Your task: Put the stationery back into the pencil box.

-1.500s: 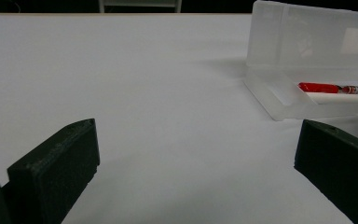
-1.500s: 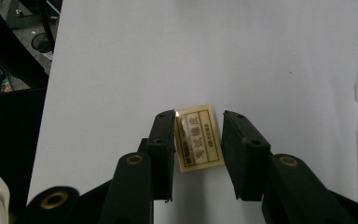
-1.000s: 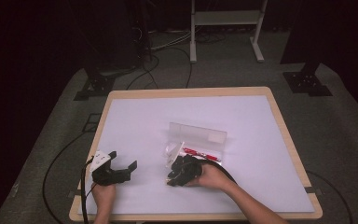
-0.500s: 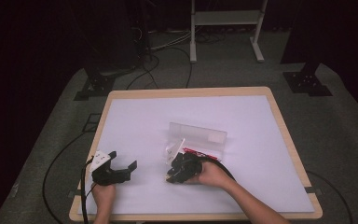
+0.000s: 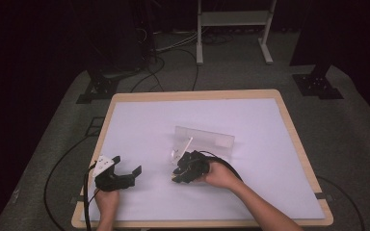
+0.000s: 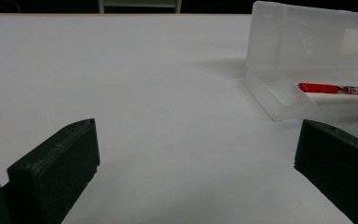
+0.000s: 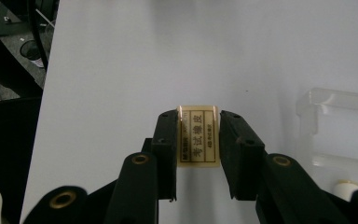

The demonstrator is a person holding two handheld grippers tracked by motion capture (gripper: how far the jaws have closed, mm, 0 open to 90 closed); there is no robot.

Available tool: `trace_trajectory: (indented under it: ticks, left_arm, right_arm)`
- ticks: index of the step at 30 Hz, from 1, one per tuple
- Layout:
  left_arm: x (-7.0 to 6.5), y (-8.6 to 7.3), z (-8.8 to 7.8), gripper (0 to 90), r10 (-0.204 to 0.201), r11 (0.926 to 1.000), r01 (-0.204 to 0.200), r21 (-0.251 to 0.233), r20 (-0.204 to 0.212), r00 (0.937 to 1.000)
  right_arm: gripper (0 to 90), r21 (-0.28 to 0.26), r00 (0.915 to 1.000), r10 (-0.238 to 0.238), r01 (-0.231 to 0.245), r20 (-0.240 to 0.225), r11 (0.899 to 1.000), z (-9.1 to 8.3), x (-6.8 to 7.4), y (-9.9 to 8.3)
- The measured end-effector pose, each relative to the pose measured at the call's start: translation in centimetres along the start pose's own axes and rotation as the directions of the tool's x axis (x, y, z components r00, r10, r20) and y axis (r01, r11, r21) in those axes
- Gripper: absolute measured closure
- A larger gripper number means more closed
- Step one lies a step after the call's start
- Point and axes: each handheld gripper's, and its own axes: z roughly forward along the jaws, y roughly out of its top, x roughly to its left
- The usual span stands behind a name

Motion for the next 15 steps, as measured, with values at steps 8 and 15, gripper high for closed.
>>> trace_trajectory:
  ticks: [8, 15]
  left_arm:
    - [0.0, 0.0, 0.0, 0.0, 0.000, 1.0000, 0.000, -0.001, 0.001, 1.0000]
    - [0.0, 0.0, 0.0, 0.0, -0.001, 1.0000, 0.001, 0.000, 0.000, 1.0000]
  right_arm:
    - [67.7, -0.023, 0.9998, 0.009, -0.009, 0.019, 1.000, -1.0, -0.9, 0.4]
    - [67.7, -0.023, 0.9994, 0.012, -0.011, 0.034, 1.000, -1.3, -1.4, 0.6]
